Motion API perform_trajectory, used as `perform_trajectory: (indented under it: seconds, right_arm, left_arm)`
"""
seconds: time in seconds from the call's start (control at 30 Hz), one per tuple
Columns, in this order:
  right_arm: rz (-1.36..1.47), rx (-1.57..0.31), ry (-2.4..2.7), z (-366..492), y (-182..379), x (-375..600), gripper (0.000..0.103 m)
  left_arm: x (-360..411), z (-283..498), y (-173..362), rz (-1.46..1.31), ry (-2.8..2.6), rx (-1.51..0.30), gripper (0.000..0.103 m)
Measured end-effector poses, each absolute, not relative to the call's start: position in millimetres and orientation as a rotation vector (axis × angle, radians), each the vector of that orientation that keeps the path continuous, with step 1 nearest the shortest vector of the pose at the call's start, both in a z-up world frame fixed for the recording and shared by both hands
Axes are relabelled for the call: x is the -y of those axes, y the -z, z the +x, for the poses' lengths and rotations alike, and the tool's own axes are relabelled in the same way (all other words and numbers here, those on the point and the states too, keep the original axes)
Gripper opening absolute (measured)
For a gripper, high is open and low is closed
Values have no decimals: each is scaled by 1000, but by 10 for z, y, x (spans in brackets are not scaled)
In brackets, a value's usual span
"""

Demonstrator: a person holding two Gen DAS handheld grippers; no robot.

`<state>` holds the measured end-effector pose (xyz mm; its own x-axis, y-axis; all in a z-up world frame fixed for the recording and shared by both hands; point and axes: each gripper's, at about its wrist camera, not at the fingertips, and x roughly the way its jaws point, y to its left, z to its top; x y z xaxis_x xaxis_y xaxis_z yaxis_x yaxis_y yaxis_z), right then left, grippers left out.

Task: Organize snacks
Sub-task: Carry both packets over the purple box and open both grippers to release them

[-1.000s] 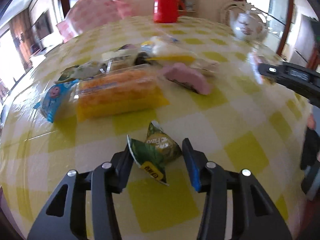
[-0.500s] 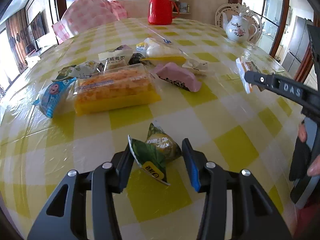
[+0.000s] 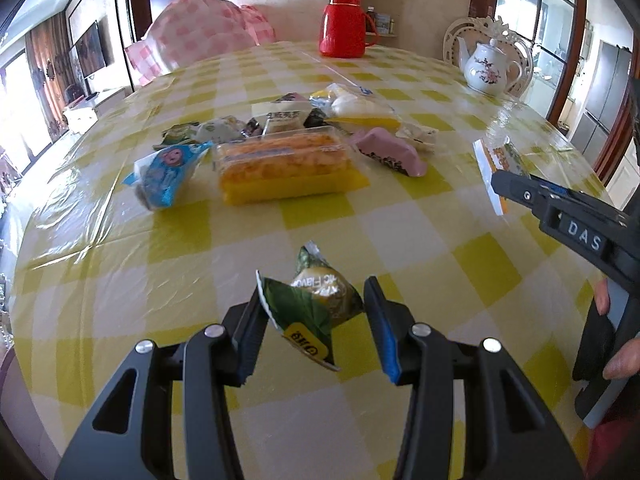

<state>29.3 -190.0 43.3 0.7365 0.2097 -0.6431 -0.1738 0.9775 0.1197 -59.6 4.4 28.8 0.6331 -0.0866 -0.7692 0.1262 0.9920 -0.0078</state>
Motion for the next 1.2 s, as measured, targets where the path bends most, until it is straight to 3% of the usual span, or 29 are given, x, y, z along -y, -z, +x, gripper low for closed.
perform_trajectory:
  seconds: [0.67, 1.2]
  right_arm:
    - [82, -704, -406, -504, -547, 1257, 38]
    - [-80, -718, -622, -1216, -601, 88, 38]
  left_arm:
    - [-553, -1115, -425, 106, 60, -863, 48]
    - [-1600, -1785, -406, 124, -65, -869, 48]
